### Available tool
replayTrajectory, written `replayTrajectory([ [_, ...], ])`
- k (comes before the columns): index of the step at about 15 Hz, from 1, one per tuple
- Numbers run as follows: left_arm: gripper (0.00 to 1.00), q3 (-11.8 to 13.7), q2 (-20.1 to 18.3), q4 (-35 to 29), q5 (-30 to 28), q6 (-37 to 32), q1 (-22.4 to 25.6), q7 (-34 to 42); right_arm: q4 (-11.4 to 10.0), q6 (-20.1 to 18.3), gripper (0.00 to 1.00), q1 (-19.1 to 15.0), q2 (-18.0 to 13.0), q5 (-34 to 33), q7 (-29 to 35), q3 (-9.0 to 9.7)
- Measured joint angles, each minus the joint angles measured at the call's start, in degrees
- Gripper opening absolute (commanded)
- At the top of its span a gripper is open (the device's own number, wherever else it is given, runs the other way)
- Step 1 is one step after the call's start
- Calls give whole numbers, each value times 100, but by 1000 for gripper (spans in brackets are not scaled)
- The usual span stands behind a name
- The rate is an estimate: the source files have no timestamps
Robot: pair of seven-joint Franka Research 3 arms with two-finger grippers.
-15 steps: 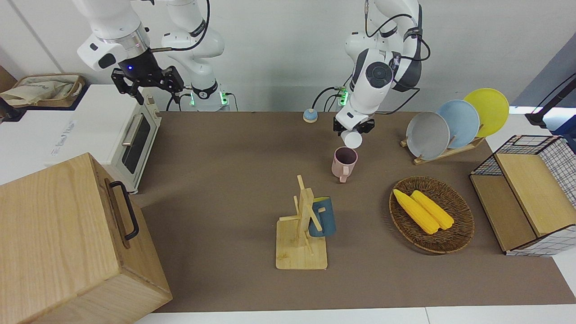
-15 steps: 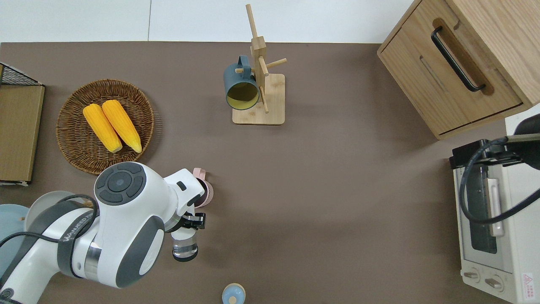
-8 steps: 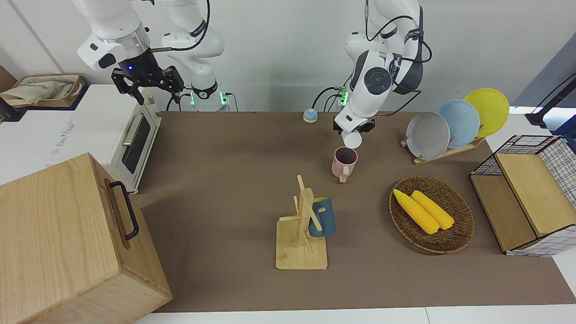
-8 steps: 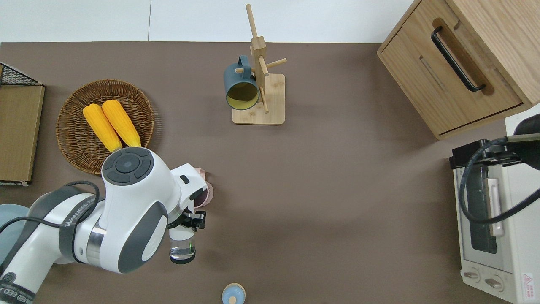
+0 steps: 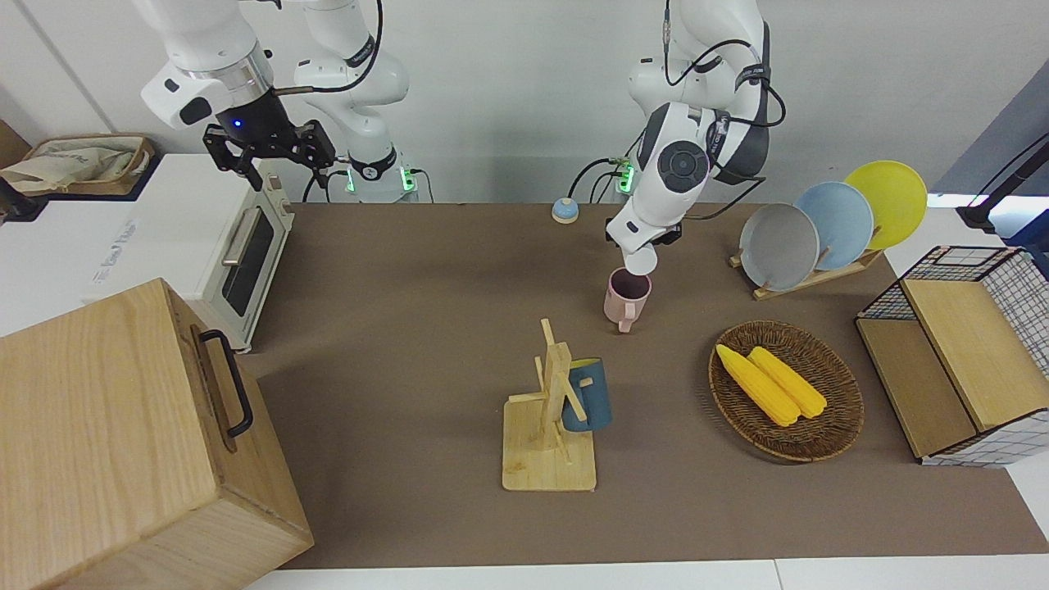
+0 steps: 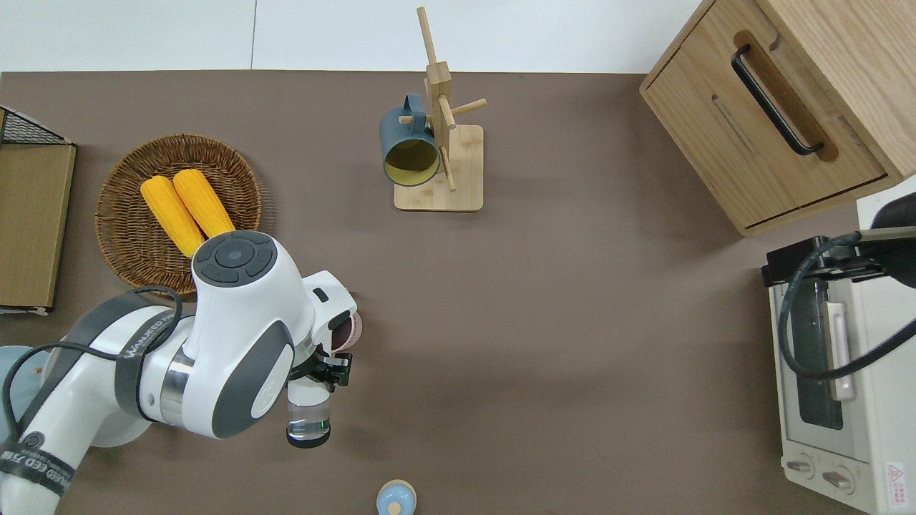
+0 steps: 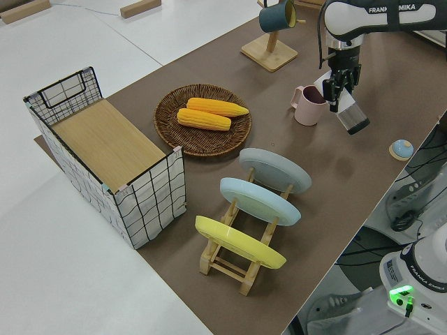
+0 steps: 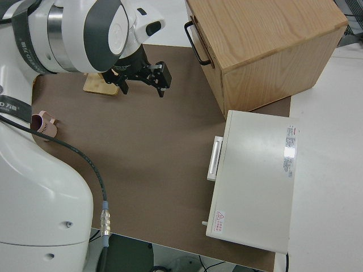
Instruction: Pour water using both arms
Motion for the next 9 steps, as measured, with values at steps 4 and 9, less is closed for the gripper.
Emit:
replayTrajectory([
  [4, 0, -1, 98, 134, 17, -170, -1, 0, 0, 0, 987, 0, 0, 0, 0, 0],
  [9, 0, -14, 307, 416, 58, -547, -2, 0, 0, 0, 987, 0, 0, 0, 0, 0],
])
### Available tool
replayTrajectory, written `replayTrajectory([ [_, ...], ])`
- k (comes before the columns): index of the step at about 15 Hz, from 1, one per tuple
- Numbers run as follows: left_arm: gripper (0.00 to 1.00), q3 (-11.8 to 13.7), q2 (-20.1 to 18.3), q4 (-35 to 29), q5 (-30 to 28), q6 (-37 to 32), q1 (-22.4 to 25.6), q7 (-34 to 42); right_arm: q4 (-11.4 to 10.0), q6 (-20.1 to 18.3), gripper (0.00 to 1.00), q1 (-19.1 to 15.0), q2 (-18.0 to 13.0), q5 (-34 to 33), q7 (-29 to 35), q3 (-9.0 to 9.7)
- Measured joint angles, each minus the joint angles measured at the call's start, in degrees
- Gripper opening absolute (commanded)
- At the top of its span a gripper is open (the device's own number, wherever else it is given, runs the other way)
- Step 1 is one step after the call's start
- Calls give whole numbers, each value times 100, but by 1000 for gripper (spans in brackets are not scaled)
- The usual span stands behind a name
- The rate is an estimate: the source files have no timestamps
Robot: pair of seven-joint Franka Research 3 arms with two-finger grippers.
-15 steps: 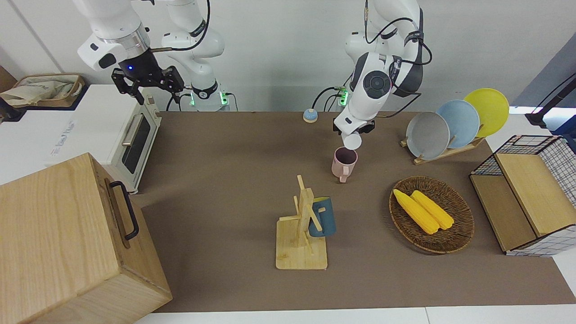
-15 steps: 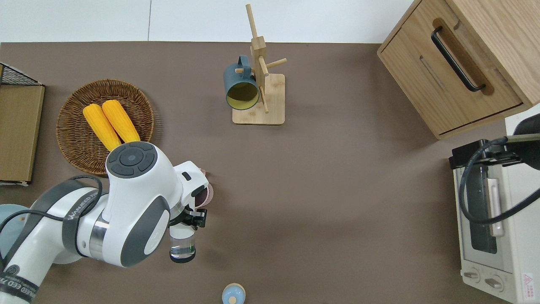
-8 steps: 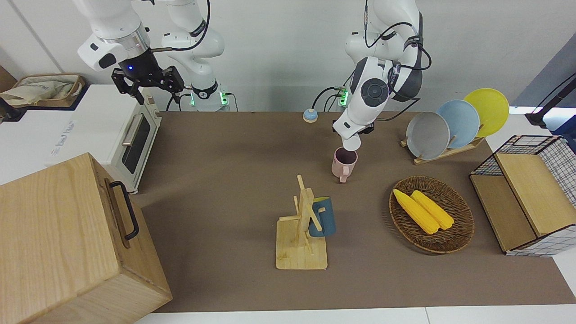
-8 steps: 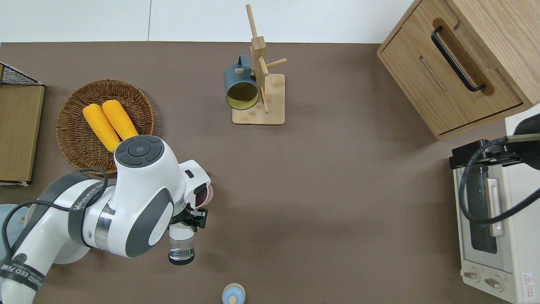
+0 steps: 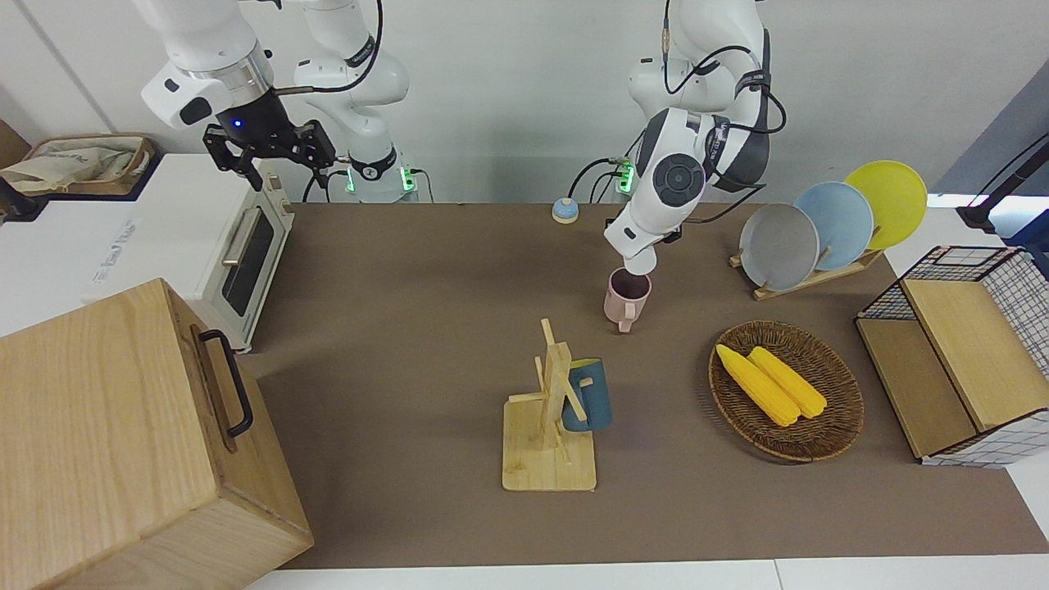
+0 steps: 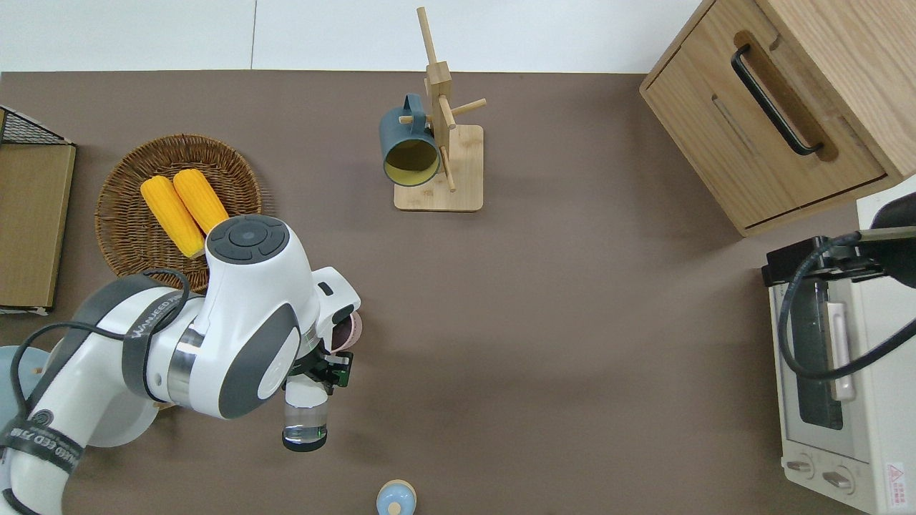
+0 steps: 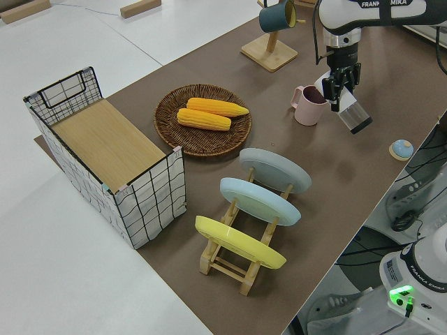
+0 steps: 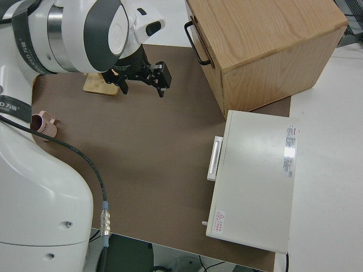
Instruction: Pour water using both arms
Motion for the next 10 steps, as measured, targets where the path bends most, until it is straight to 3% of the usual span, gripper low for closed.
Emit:
replayTrajectory([
  [10, 0, -7, 108, 115, 9, -160, -2, 0, 0, 0, 987, 0, 0, 0, 0, 0],
])
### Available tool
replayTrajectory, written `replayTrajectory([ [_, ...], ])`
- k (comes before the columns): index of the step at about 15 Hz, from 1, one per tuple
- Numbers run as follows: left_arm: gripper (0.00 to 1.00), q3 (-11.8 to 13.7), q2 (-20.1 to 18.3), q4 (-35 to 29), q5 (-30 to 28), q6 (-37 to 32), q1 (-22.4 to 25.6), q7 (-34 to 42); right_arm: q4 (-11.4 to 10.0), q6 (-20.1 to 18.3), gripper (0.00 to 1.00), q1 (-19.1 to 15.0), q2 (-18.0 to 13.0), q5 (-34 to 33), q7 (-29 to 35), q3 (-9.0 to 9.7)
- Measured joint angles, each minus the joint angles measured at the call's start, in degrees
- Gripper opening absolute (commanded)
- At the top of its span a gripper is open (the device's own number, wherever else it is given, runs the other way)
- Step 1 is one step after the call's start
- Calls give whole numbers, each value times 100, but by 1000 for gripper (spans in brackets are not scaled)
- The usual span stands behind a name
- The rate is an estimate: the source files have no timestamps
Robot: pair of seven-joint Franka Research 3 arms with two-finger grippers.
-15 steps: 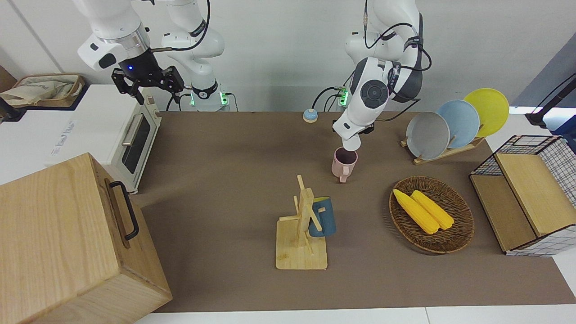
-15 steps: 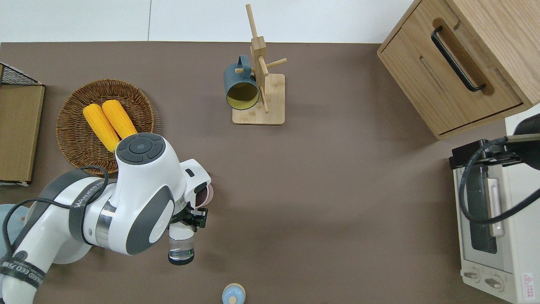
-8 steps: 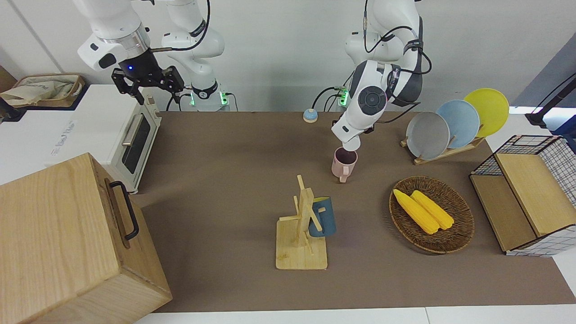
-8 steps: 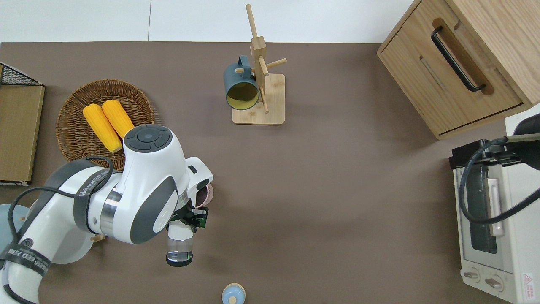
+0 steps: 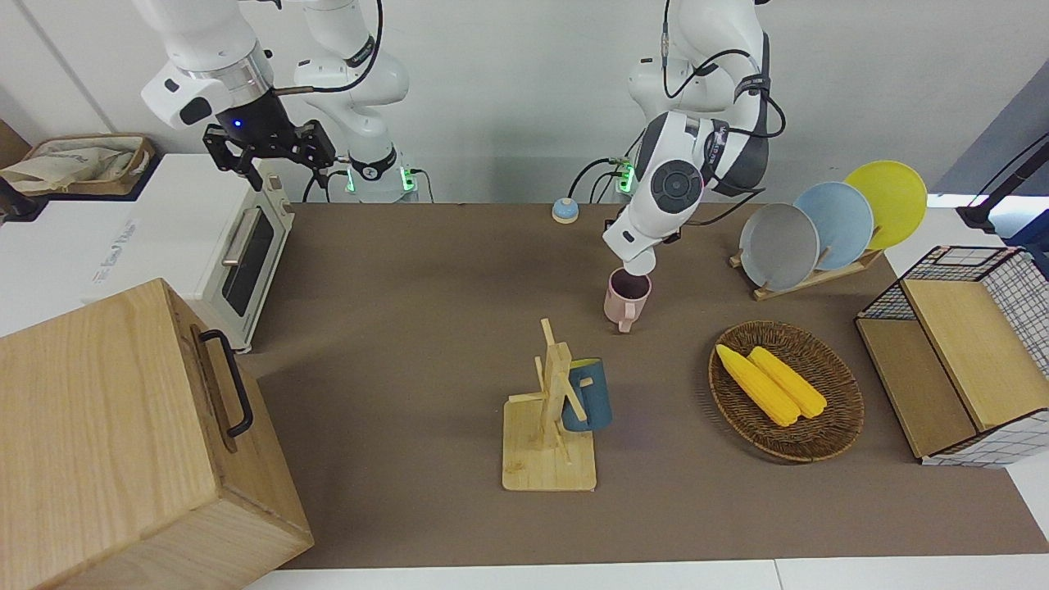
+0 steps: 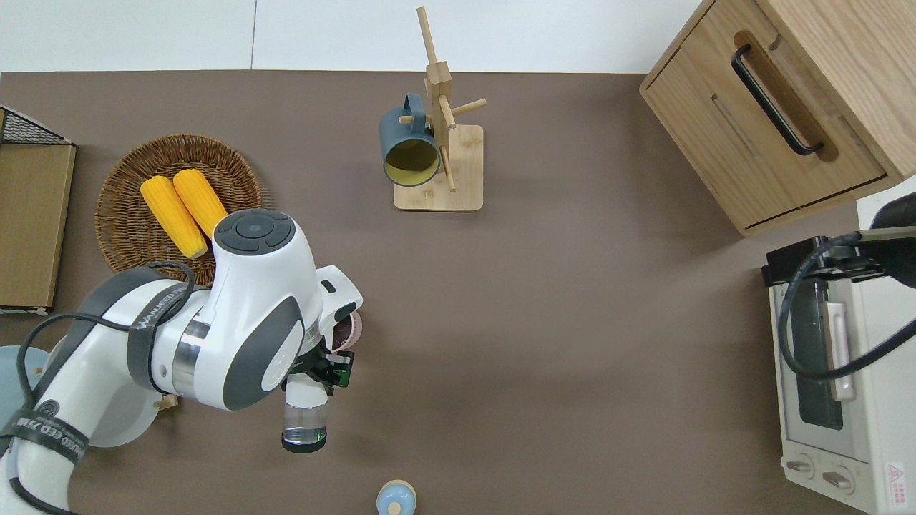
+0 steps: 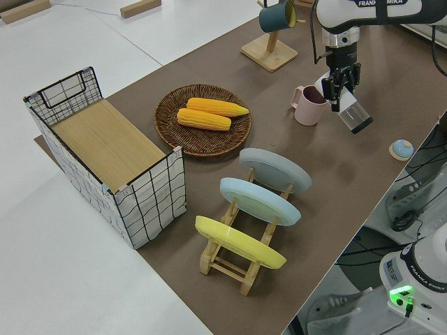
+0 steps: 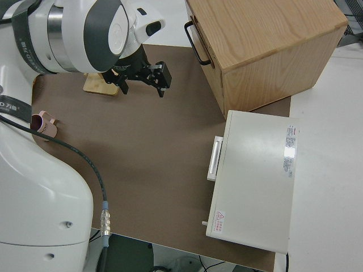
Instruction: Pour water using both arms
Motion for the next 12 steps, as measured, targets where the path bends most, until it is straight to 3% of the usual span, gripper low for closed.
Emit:
replayTrajectory([
  [12, 0, -14, -16, 101, 58, -202, -3, -16, 0, 0, 987, 0, 0, 0, 0, 0],
])
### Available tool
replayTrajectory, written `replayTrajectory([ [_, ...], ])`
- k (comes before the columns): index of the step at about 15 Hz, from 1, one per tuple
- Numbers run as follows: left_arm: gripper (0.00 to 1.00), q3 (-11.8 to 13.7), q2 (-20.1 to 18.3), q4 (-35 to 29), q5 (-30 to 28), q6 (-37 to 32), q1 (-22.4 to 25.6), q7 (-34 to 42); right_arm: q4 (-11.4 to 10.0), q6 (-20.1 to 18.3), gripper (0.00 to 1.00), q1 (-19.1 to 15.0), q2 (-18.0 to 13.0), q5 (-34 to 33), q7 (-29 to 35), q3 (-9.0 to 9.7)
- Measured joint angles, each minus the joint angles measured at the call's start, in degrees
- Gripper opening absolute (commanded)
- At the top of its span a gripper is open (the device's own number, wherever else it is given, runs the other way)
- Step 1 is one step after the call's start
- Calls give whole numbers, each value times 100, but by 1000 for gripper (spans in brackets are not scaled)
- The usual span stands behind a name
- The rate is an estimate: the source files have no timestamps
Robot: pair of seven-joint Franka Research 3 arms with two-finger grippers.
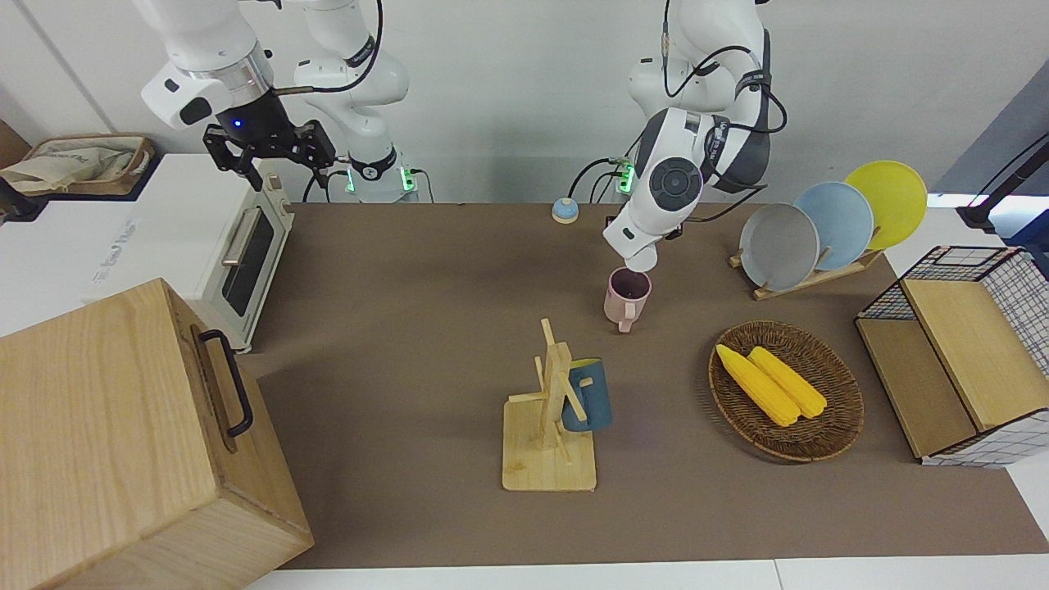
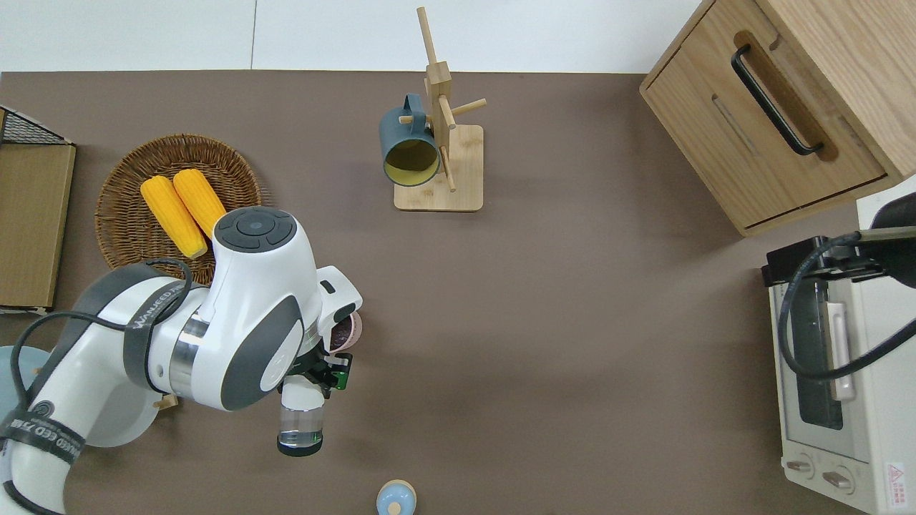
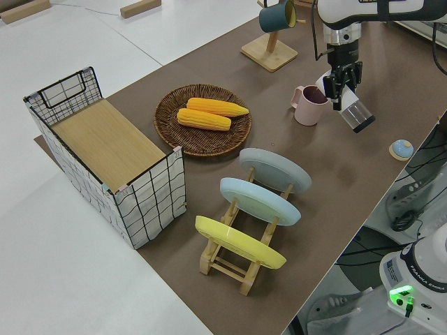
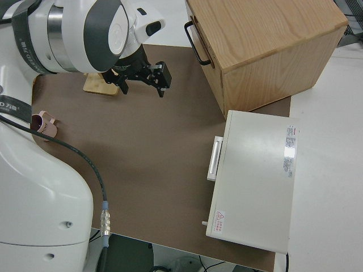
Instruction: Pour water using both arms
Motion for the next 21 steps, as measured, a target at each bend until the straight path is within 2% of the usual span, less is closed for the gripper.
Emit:
replayTrajectory([
  [4, 0, -1, -272, -83, 0, 89, 0, -6, 0, 0, 987, 0, 0, 0, 0, 0],
  [8, 0, 1, -1312, -1338, -21, 1299, 0, -6, 0, 0, 987, 0, 0, 0, 0, 0],
  [12, 0, -9, -2099, -2503, -57, 2655, -2, -6, 0, 0, 987, 0, 0, 0, 0, 0],
  [15, 0, -15, -2249, -2754, -69, 3101, -3, -22, 0, 0, 987, 0, 0, 0, 0, 0],
  [21, 0, 85, -2283, -2758, -41, 3404, 133, -192, 0, 0, 987, 0, 0, 0, 0, 0],
])
